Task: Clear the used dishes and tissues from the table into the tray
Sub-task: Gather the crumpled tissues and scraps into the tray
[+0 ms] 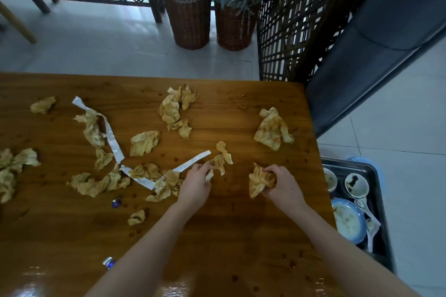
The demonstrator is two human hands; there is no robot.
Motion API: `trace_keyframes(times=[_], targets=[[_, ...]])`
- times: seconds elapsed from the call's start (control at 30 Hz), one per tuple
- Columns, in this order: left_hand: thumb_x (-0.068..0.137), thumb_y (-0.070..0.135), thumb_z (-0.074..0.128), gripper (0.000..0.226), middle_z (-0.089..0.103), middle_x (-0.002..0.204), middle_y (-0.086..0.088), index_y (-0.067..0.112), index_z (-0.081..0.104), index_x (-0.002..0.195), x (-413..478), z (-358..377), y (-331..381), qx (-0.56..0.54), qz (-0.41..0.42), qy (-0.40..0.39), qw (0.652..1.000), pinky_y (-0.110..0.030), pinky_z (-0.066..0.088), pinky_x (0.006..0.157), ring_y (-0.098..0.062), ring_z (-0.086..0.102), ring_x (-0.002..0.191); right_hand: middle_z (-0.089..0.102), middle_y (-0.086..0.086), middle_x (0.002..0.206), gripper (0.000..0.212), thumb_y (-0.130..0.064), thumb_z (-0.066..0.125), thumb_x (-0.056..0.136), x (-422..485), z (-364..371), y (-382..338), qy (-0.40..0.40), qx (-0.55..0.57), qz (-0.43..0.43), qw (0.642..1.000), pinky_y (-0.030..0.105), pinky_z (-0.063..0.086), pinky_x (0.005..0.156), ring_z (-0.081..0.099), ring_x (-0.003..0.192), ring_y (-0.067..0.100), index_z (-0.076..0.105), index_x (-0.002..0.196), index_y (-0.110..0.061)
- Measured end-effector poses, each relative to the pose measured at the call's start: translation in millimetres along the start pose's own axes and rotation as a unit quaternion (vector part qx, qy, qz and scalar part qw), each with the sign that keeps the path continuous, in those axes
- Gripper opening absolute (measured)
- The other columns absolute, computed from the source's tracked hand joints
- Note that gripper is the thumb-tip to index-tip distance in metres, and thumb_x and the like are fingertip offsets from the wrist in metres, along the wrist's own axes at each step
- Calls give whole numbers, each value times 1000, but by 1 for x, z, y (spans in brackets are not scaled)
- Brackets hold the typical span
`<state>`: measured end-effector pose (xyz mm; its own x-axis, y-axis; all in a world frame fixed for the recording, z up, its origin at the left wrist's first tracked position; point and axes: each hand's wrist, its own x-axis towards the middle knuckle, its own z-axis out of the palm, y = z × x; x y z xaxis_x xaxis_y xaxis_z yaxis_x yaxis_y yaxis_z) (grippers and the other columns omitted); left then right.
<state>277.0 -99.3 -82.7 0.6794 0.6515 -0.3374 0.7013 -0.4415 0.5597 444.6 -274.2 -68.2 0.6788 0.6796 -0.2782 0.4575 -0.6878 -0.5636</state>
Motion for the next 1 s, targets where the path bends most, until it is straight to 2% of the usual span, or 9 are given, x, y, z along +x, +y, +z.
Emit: trace_keyframes(times=[0.13,0.27,0.43,0.57,0.67,0.77,0.83,0.9,1.0], targets=[[91,1,53,46,49,124,-3,24,51,131,5,8,1,14,-13,21,1000,-34,46,94,-22,47,117,50,-7,100,45,-28,79,72,-4,-4,8,9,26,8,1000,21,45,72,51,91,9,58,111,-26],[87,-8,50,47,50,120,-3,18,54,127,11,7,6,-24,23,48,998,-33,43,97,-21,47,115,50,-8,101,46,-28,80,70,-8,-6,14,10,41,11,999,18,42,71,51,90,7,58,111,-27],[87,-4,56,44,46,113,1,20,54,124,34,4,28,-33,65,57,996,-24,41,86,-19,48,107,50,-9,100,45,-29,80,70,-8,-13,25,25,50,14,998,18,42,71,50,88,5,58,110,-27],[85,0,63,65,33,139,-6,24,40,141,49,6,39,40,40,9,998,-34,42,101,-27,38,126,50,-10,100,44,-29,80,70,-7,-20,34,24,69,31,997,24,48,73,52,88,6,57,108,-29],[85,1,66,74,22,149,-6,28,33,146,55,7,41,79,40,-58,994,-39,38,108,-29,30,134,49,-13,97,43,-29,80,70,-7,-25,40,35,78,29,996,17,42,68,50,85,2,57,106,-30],[82,-5,66,60,31,141,-8,26,50,132,60,10,42,80,50,-76,993,-35,42,104,-28,36,129,47,-15,94,42,-27,80,70,-8,-28,46,42,81,30,995,12,37,64,48,81,-2,57,106,-30],[81,-6,65,48,37,132,-7,27,57,115,63,11,46,78,34,-70,994,-29,47,93,-26,43,121,48,-14,96,40,-27,78,72,-8,-30,50,41,86,35,995,14,38,67,49,83,1,57,106,-29],[82,-4,65,41,41,125,-5,30,57,104,67,11,54,81,11,-56,995,-25,46,82,-24,45,116,48,-15,96,39,-28,78,72,-9,-33,54,42,93,40,994,18,41,70,51,85,4,57,105,-30],[81,-5,65,41,43,109,-2,33,53,92,82,8,76,54,27,-28,998,-27,43,73,-27,46,108,46,-20,95,42,-30,79,69,-9,-40,60,46,107,40,992,13,39,67,50,83,-3,55,103,-33]])
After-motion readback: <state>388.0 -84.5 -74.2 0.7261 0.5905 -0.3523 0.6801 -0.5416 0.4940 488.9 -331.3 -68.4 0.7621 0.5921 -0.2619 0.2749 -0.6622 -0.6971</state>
